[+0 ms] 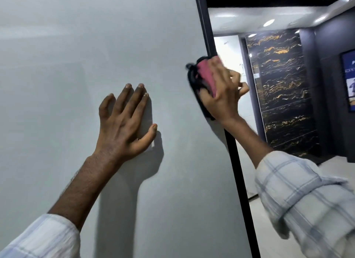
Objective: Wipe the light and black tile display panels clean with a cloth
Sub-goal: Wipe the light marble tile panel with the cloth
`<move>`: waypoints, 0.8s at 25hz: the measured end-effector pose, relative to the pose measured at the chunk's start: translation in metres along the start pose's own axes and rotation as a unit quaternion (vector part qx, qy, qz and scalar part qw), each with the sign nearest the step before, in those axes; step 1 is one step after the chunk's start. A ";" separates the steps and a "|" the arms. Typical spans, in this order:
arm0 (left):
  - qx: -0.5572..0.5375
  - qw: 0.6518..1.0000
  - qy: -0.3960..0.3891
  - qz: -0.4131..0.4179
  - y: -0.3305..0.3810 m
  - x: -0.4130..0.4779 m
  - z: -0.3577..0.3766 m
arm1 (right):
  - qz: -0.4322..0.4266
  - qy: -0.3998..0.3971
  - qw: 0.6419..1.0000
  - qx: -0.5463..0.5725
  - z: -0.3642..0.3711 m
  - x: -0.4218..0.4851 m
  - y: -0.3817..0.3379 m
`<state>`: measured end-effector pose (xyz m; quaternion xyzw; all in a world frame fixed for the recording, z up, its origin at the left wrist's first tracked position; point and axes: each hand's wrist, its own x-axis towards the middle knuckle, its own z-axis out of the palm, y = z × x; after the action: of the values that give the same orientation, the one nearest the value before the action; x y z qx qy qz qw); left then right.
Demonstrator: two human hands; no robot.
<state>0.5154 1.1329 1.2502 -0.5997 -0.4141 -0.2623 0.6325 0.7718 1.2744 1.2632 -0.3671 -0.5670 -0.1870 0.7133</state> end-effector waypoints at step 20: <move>0.100 0.994 0.053 0.009 -0.040 0.085 0.012 | 0.053 0.043 0.998 0.007 0.032 0.157 -0.093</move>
<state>0.5241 1.1527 1.3423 -0.5226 -0.3986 -0.2449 0.7127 0.7317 1.2605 1.4436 -0.3833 -0.5165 -0.1608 0.7486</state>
